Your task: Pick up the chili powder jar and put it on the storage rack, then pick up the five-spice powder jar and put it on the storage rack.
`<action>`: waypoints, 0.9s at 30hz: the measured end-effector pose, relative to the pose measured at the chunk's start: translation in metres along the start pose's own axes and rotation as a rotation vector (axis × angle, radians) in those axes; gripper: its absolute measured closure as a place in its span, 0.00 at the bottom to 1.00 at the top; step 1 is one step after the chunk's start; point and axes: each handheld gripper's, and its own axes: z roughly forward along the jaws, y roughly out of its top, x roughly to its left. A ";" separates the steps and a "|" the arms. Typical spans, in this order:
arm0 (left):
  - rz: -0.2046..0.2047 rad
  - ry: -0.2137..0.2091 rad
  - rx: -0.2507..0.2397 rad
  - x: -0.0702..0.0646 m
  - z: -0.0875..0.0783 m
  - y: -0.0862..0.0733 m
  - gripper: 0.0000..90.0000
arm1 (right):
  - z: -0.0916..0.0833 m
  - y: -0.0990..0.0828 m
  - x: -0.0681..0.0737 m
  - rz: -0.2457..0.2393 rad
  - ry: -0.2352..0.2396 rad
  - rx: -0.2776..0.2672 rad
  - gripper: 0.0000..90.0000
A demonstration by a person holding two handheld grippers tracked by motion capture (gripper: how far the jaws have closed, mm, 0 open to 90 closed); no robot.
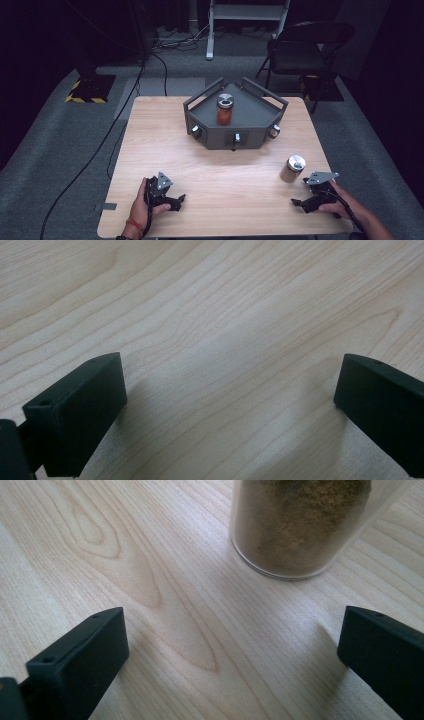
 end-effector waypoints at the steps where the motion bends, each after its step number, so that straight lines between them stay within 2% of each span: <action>1: -0.001 0.001 0.001 0.000 0.000 0.000 0.00 | 0.000 0.000 0.000 0.000 0.000 0.000 0.00; 20: -0.005 0.004 0.001 0.000 -0.001 -0.001 0.00 | 0.001 0.000 0.000 0.005 -0.003 -0.003 0.00; 27: -0.005 0.005 0.002 0.000 -0.002 -0.001 0.00 | 0.001 0.003 0.004 0.014 -0.017 0.006 0.00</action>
